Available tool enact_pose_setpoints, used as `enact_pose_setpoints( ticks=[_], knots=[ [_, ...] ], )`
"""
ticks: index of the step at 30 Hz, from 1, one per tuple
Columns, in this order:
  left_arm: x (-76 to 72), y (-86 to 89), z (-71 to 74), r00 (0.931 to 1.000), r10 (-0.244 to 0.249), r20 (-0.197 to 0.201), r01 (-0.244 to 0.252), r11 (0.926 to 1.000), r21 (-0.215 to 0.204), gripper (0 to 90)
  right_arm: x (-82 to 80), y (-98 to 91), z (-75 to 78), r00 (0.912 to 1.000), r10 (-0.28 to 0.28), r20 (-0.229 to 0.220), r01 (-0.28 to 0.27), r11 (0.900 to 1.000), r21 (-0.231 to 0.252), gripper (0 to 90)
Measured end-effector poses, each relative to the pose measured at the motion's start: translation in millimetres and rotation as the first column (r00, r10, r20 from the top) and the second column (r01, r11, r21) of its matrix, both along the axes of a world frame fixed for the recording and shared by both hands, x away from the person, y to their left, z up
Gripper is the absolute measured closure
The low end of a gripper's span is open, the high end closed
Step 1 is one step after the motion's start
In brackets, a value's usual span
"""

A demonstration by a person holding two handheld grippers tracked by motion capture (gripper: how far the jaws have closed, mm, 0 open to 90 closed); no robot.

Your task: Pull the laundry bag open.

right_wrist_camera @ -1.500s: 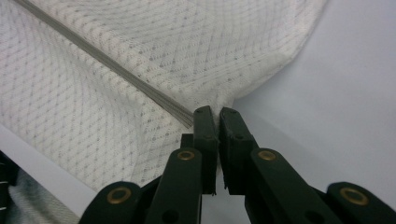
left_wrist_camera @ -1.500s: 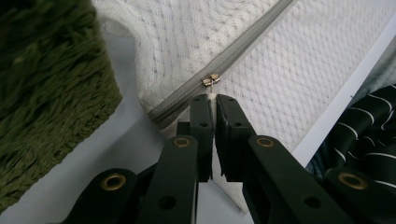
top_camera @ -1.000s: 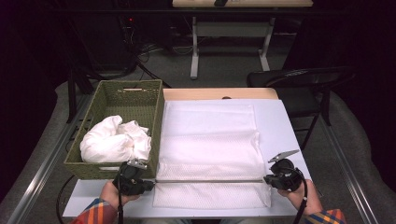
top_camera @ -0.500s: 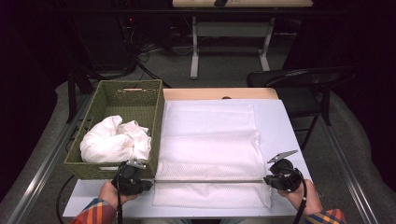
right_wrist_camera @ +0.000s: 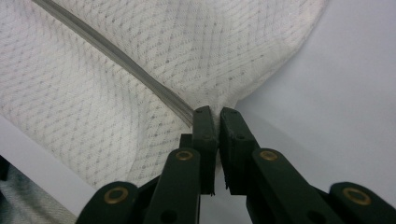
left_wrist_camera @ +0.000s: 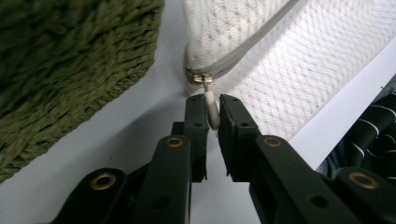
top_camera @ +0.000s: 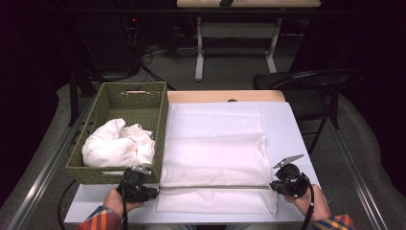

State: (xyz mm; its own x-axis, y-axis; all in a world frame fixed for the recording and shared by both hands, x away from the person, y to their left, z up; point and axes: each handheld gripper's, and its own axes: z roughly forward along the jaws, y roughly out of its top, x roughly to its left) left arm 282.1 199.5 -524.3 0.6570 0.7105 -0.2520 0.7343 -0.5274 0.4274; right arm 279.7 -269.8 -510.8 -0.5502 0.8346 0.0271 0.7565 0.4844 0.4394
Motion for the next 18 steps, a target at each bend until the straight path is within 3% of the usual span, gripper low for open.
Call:
enact_pose_setpoints(
  ticks=[10,13,18],
  knots=[
    [-2.1,-9.5,0.7,0.9998,-0.002,-0.021,0.002,0.9995,-0.032,73.7,0.6,-0.7,-1.1,1.0000,-0.006,-0.004,0.006,1.0000,0.003,82.5],
    [-3.1,-11.6,1.1,0.9995,0.010,-0.029,-0.010,0.9995,-0.029,71.8,0.6,-1.3,-1.0,1.0000,-0.004,-0.004,0.004,1.0000,0.004,81.0],
    [-5.7,-12.0,1.5,0.9994,-0.010,-0.034,0.009,0.9995,-0.032,69.9,0.7,-2.6,-0.1,1.0000,-0.008,-0.003,0.008,1.0000,0.004,79.9]
  ],
)
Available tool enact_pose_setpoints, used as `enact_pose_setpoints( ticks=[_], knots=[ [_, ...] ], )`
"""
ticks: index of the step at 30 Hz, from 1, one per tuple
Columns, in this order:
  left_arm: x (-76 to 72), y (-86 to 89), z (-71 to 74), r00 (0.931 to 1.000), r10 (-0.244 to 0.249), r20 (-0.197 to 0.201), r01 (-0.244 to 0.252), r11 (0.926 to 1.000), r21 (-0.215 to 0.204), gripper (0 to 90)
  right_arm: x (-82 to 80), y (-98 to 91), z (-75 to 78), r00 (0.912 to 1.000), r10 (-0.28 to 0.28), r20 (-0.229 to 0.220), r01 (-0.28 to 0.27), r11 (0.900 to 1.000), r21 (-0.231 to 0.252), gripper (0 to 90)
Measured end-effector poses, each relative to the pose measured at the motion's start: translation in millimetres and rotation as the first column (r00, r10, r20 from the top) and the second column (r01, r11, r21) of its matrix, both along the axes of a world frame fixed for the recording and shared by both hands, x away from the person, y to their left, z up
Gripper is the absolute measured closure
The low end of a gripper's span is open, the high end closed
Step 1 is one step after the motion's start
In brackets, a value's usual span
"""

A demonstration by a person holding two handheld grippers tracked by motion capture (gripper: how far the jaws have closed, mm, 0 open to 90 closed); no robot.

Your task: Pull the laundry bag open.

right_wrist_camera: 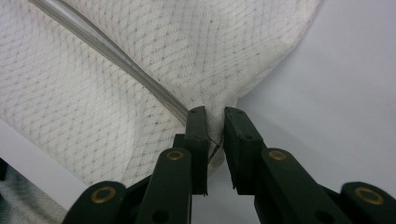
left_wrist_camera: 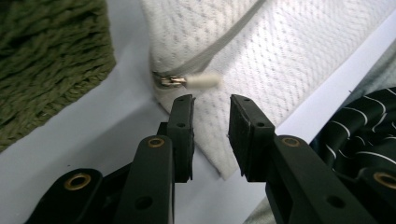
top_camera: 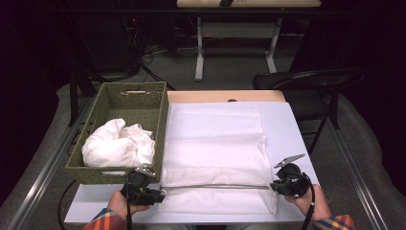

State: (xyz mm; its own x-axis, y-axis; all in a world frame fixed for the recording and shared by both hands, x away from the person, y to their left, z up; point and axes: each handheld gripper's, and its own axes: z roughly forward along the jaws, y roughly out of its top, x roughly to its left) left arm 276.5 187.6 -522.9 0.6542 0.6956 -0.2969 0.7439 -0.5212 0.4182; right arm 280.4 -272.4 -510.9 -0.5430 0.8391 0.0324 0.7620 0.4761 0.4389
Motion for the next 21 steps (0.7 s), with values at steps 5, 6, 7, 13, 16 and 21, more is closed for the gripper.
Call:
enact_pose_setpoints(
  ticks=[5,6,7,13,16,21],
  knots=[
    [1.6,-6.5,-1.7,0.9997,-0.017,0.020,0.017,0.9996,-0.023,66.5,0.2,0.5,-0.3,0.9999,0.010,0.005,-0.010,0.9999,-0.003,73.4],
    [2.1,-7.6,-2.3,0.9997,-0.016,0.020,0.016,0.9995,-0.027,65.0,0.1,0.6,0.2,1.0000,0.009,0.003,-0.009,1.0000,0.000,68.8],
    [2.4,-8.2,-2.4,0.9995,-0.022,0.021,0.023,0.9994,-0.025,63.7,-0.1,0.5,0.9,0.9999,0.011,0.002,-0.011,0.9999,0.003,64.8],
    [-5.4,-3.5,5.8,0.9968,-0.051,0.062,0.053,0.9981,-0.032,42.4,-3.6,-1.3,7.7,0.9992,0.025,0.031,-0.025,0.9994,0.023,34.2],
    [-11.0,3.2,13.4,0.9929,-0.046,0.110,0.047,0.9988,-0.012,33.7,-4.8,-1.3,11.4,0.9986,0.029,0.043,-0.030,0.9993,0.020,23.4],
    [-24.1,18.5,24.9,0.9798,-0.027,0.198,0.027,0.9996,0.001,20.5,-6.9,3.0,16.0,0.9941,0.078,0.076,-0.080,0.9962,0.034,13.0]
  ],
)
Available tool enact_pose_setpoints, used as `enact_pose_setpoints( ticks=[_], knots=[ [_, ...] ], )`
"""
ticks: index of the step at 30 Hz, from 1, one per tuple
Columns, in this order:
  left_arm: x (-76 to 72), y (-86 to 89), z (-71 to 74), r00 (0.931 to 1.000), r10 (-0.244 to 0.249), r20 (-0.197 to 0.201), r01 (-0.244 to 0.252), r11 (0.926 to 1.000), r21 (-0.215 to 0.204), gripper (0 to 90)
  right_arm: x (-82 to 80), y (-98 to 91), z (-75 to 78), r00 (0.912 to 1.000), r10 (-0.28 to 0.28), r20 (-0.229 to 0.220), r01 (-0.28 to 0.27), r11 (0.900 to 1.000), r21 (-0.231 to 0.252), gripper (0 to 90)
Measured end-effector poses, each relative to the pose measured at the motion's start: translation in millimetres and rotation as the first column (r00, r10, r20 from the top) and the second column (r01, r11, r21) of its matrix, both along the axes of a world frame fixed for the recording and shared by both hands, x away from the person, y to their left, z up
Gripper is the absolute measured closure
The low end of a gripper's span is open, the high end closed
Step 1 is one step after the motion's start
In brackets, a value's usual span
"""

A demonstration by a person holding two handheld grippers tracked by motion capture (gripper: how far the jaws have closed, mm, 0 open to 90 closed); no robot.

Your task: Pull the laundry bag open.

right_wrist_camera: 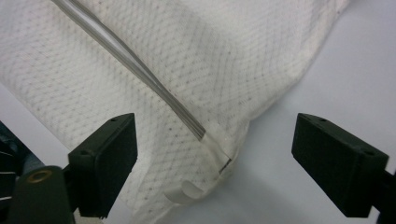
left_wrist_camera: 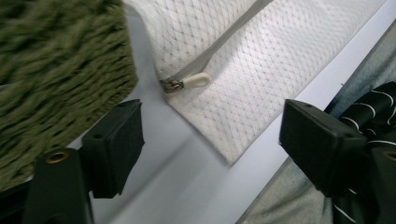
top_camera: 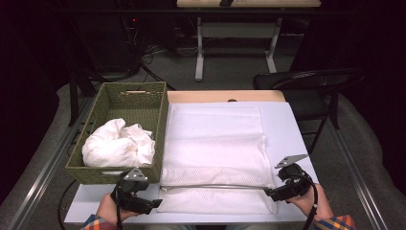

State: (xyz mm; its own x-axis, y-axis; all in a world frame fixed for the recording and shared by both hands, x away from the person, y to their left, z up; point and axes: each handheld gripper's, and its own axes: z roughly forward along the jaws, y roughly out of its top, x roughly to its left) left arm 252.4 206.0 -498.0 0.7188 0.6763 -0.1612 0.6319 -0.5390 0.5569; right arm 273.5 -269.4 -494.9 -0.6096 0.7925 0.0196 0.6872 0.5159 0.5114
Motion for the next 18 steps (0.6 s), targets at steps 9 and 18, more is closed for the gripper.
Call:
enact_pose_setpoints(
  ticks=[9,18],
  knots=[
    [-9.6,13.8,2.6,0.9988,0.033,0.035,-0.033,0.9995,-0.001,6.7,5.5,13.5,5.3,0.9959,0.071,0.056,-0.071,0.9974,0.006,0.0],
    [-9.8,14.9,2.8,0.9965,0.021,0.081,-0.021,0.9998,0.000,0.2,17.4,29.9,7.0,0.9872,0.131,0.090,-0.132,0.9912,0.005,0.0]
  ],
)
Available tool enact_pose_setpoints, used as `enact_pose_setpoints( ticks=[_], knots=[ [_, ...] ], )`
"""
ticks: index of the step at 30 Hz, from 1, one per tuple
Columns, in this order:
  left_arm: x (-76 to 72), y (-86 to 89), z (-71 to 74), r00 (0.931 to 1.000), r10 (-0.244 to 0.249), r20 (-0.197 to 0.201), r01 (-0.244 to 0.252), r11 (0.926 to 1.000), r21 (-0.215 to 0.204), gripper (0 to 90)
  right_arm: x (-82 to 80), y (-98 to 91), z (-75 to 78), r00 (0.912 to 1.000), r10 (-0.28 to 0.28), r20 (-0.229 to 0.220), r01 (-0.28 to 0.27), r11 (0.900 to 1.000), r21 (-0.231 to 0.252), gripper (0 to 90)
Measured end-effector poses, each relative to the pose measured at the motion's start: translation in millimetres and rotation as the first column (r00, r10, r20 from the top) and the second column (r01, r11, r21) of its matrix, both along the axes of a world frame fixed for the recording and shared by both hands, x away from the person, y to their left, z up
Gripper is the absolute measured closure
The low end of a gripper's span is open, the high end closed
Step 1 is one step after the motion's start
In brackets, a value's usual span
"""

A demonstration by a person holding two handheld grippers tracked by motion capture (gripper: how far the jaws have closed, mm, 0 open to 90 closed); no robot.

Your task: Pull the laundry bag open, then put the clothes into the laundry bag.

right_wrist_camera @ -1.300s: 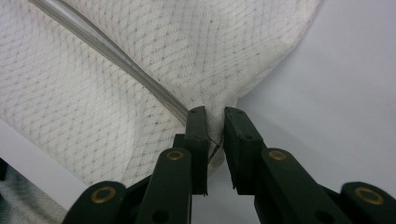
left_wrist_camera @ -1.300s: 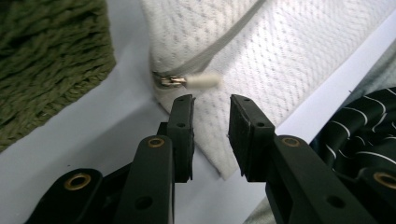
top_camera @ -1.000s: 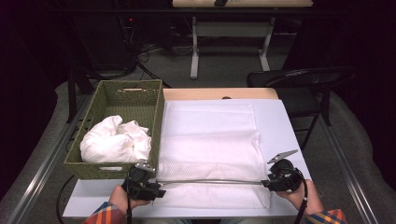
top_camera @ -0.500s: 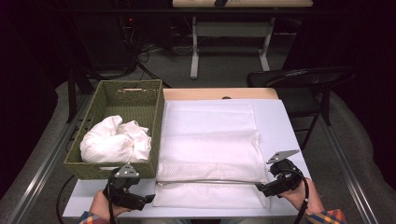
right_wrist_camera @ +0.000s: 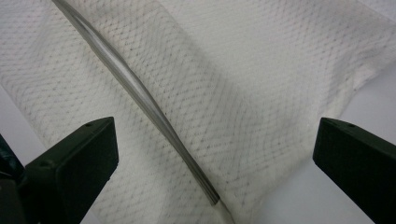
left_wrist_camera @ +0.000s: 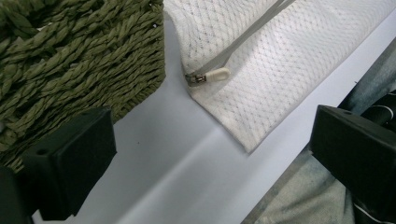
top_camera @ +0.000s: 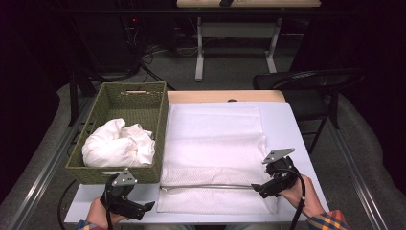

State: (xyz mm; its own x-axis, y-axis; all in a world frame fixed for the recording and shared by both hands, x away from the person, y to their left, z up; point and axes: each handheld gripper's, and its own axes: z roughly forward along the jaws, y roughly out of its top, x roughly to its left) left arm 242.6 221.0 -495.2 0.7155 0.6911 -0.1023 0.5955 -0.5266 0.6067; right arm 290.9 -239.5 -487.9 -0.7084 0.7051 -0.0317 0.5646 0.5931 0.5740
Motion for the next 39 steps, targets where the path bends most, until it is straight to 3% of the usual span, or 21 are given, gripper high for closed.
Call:
enact_pose_setpoints(
  ticks=[9,18,31,35,37,39],
  knots=[
    [1.8,4.1,-3.7,0.9998,-0.014,0.012,0.014,0.9999,-0.003,0.0,11.7,15.9,-4.1,0.9986,0.052,-0.009,-0.052,0.9986,-0.010,0.0],
    [2.7,1.1,-7.4,0.9997,-0.024,0.009,0.024,0.9997,-0.007,0.0,12.2,23.5,-4.0,0.9970,0.072,-0.029,-0.072,0.9974,0.005,0.0],
    [4.6,-4.1,-9.9,0.9991,-0.042,0.000,0.042,0.9991,-0.006,0.0,23.1,49.3,-10.8,0.9900,0.136,-0.039,-0.137,0.9902,-0.030,0.0],
    [5.3,-6.4,-9.6,0.9992,-0.040,0.000,0.040,0.9991,-0.014,0.0,26.4,58.8,-14.0,0.9872,0.154,-0.043,-0.156,0.9869,-0.042,7.6],
    [5.5,-7.6,-10.0,0.9992,-0.041,0.000,0.041,0.9991,-0.010,0.0,28.6,63.1,-16.1,0.9843,0.171,-0.045,-0.173,0.9841,-0.042,16.1],
    [6.1,-7.2,-10.3,0.9990,-0.045,-0.003,0.045,0.9990,-0.006,0.0,29.3,67.4,-18.8,0.9828,0.177,-0.055,-0.179,0.9831,-0.040,17.5]
  ],
)
